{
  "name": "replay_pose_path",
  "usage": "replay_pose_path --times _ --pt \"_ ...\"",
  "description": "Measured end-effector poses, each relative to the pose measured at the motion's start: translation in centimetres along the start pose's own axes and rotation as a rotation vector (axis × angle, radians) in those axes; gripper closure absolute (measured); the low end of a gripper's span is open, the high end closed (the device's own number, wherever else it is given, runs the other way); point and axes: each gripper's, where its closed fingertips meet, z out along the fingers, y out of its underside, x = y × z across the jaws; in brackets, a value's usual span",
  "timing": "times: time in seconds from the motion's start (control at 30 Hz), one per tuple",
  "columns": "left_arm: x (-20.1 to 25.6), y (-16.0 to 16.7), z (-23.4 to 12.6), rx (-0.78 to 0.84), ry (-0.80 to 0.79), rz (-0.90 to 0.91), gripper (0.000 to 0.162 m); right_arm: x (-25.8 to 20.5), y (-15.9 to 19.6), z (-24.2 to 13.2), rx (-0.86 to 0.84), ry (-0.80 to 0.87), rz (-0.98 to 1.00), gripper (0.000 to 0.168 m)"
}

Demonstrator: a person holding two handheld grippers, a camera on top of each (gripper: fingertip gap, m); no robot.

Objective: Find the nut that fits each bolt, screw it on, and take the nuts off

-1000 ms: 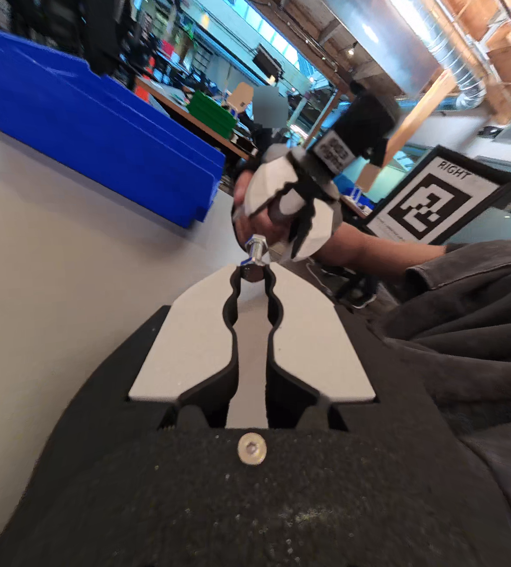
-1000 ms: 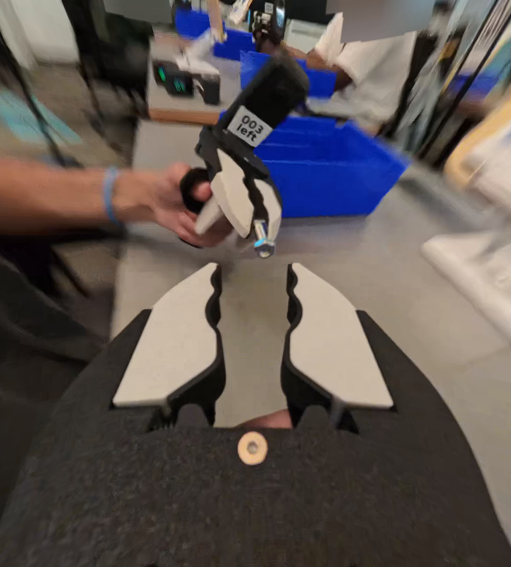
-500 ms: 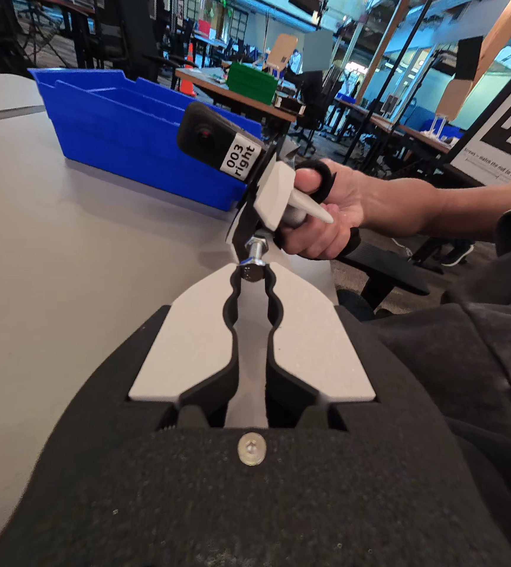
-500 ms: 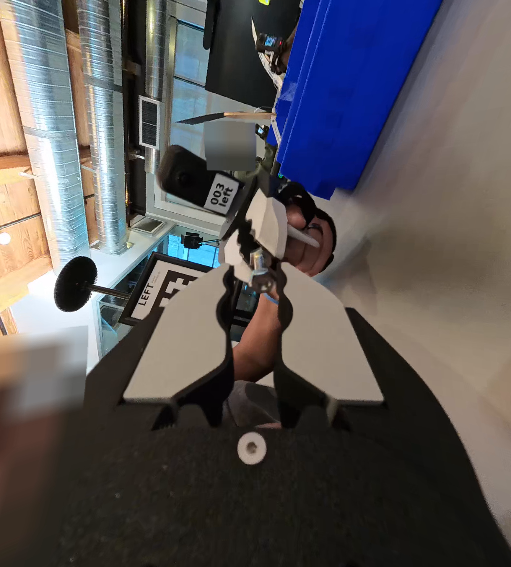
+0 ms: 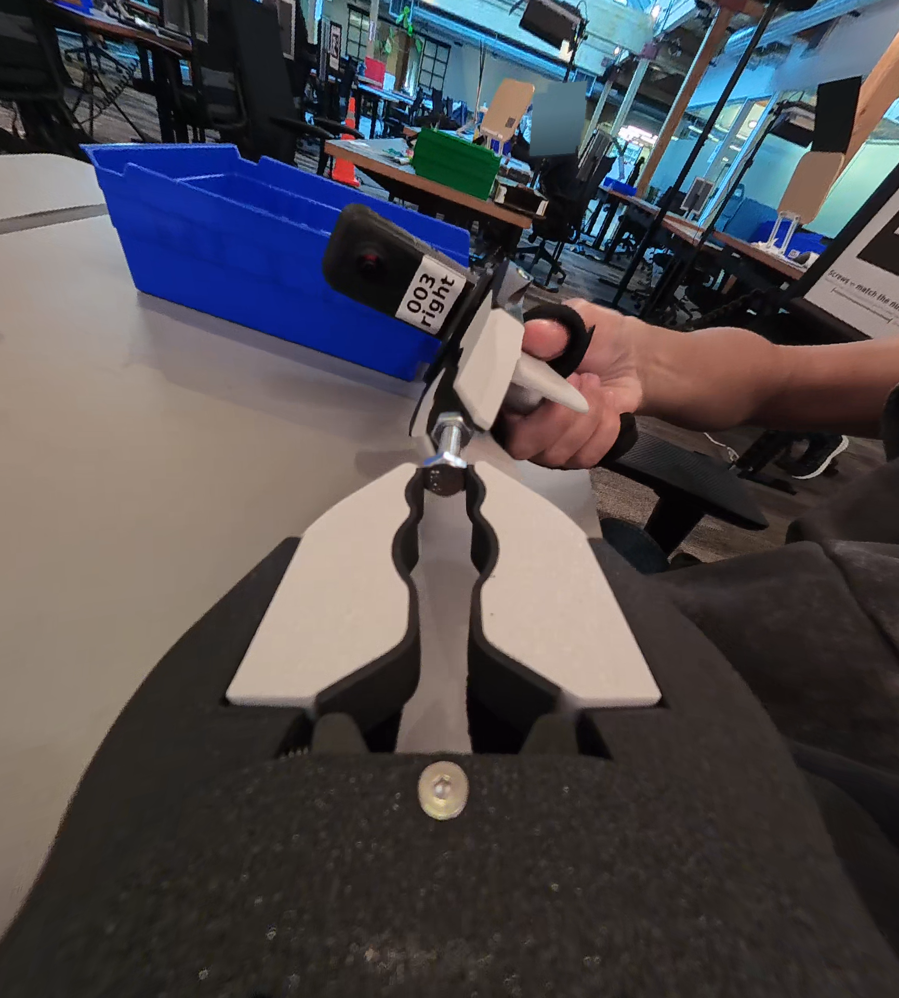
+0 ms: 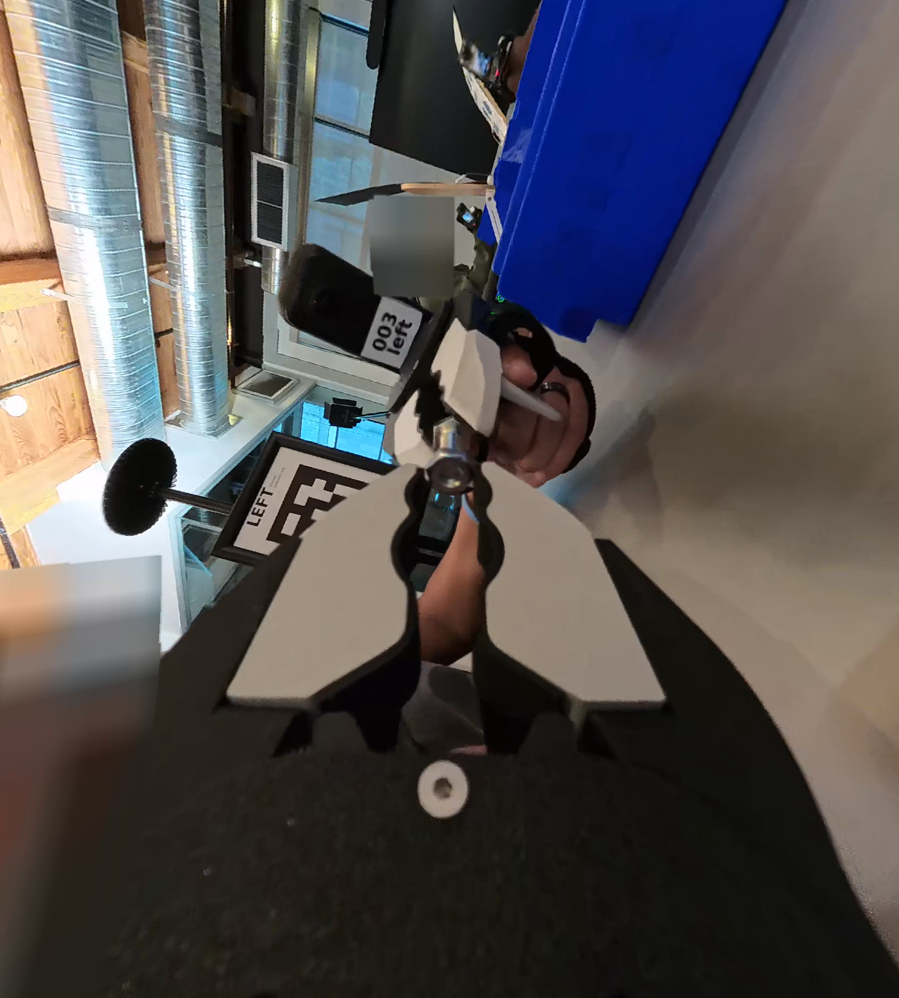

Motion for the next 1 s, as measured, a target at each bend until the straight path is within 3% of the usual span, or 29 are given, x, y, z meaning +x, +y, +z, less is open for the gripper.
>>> replay_pose_path --times 0.13,0.2,0.43,0.73,0.77,0.9,1.0 --pt "-0.2 0.1 0.0 0.002 0.007 -0.031 0.148 0.3 -0.2 0.0 0.003 0.048 -0.115 0.153" --pt "0.0 0.1 0.0 0.011 0.039 -0.063 0.148 0.2 0.0 0.1 -0.023 0.117 -0.324 0.153" --pt "2.2 0.3 0.2 0.017 0.228 -0.168 0.148 0.2 1.2 -0.9 -0.255 0.574 -1.678 0.154" --pt "2.1 0.6 0.4 0.028 0.306 -0.313 0.148 -0.3 0.5 -1.9 -0.685 1.019 -3.058 0.154" --pt "1.9 0.4 0.1 0.048 0.309 -0.325 0.148 -0.2 0.5 -2.0 -0.695 1.005 -3.118 0.154" --pt "1.2 -0.2 -0.9 0.09 0.266 -0.294 0.148 -0.8 -0.5 -2.9 -0.566 1.042 -2.85 0.154" --pt "-0.3 -0.6 -1.2 0.137 0.121 -0.218 0.148 -2.1 -2.0 -3.9 -0.352 1.075 -2.458 0.154"
